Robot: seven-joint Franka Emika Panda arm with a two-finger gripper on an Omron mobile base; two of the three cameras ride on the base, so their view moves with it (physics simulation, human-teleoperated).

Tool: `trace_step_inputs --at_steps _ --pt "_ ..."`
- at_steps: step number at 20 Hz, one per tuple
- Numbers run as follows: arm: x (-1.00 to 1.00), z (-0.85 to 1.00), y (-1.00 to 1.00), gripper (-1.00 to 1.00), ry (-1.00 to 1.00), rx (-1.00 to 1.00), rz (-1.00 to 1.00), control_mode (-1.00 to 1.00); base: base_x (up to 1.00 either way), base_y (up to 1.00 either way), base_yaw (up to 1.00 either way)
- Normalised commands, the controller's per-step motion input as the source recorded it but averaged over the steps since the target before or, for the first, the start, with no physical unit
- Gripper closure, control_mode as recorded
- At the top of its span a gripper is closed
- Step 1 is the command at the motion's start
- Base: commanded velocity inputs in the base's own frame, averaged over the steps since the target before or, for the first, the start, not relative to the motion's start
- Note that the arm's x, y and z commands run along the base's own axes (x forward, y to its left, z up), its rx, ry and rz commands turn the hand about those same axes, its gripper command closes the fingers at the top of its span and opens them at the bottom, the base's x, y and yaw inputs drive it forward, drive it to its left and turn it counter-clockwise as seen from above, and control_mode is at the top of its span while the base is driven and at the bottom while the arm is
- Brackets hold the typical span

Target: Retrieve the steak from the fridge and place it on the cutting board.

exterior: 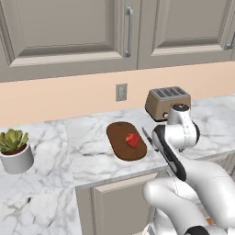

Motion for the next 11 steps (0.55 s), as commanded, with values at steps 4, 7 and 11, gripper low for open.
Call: trace_step_inputs --at_steps 4,7,11 --pt "-0.18 0.25 -0.28 -1.0 -0.09 -0.06 -0.11 -1.0 0.0 0.0 0.0" --pt "-0.27 0.44 0.0 -1.0 -0.18 -0.08 0.0 -1.0 0.0 0.0 0.0" --pt "-0.41 0.57 0.21 -1.0 -0.26 -0.14 0.02 -1.0 0.0 0.0 0.0"
